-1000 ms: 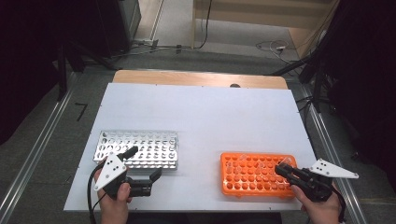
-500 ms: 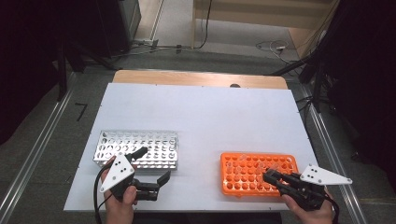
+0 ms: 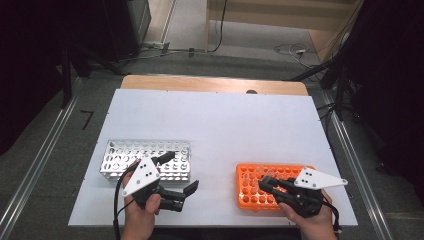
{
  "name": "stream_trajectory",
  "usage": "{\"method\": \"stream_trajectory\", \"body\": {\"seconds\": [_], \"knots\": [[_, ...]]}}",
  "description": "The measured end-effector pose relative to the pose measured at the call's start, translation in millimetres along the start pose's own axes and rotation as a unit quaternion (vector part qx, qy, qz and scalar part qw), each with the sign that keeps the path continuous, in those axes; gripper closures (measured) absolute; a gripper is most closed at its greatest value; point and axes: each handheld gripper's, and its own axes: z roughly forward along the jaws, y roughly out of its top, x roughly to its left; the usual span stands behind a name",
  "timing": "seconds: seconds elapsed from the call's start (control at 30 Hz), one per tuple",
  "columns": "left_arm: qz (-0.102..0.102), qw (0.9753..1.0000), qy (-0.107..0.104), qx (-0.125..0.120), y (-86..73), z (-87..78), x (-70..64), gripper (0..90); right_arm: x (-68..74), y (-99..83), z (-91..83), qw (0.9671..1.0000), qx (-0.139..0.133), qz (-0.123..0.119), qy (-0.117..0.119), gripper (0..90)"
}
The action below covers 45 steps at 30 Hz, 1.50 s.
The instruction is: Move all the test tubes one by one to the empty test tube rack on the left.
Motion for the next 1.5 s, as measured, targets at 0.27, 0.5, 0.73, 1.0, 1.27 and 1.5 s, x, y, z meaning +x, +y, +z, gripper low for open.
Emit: {"method": "stream_trajectory", "body": {"seconds": [0.27, 0.5, 0.73, 1.0, 1.27, 1.5], "knots": [[-0.004, 0.9994, -0.033, 0.012, 15.4, 23.3, -1.9, 2.0, 9.1, 19.4, 21.2, 0.9997, -0.002, -0.012, 0.022, 74.0], [-0.022, 0.9975, -0.064, 0.019, 18.8, 36.0, -17.5, 8.1, 20.2, 21.8, 33.5, 0.9989, -0.002, -0.020, 0.042, 74.0], [-0.025, 0.9953, -0.088, 0.032, 20.7, 45.4, -35.8, 26.9, 30.1, 19.7, 43.1, 0.9982, 0.010, -0.030, 0.051, 74.0], [-0.006, 0.9929, -0.113, 0.039, 21.0, 49.4, -50.7, 51.8, 38.5, 19.1, 48.7, 0.9974, 0.019, -0.038, 0.058, 74.0], [0.014, 0.9932, -0.100, 0.058, 17.2, 56.5, -60.0, 68.9, 45.5, 19.5, 51.8, 0.9968, 0.024, -0.047, 0.060, 74.0], [0.022, 0.9932, -0.096, 0.062, 17.3, 56.1, -61.2, 75.7, 46.2, 19.2, 52.3, 0.9969, 0.027, -0.048, 0.057, 74.0]]}}
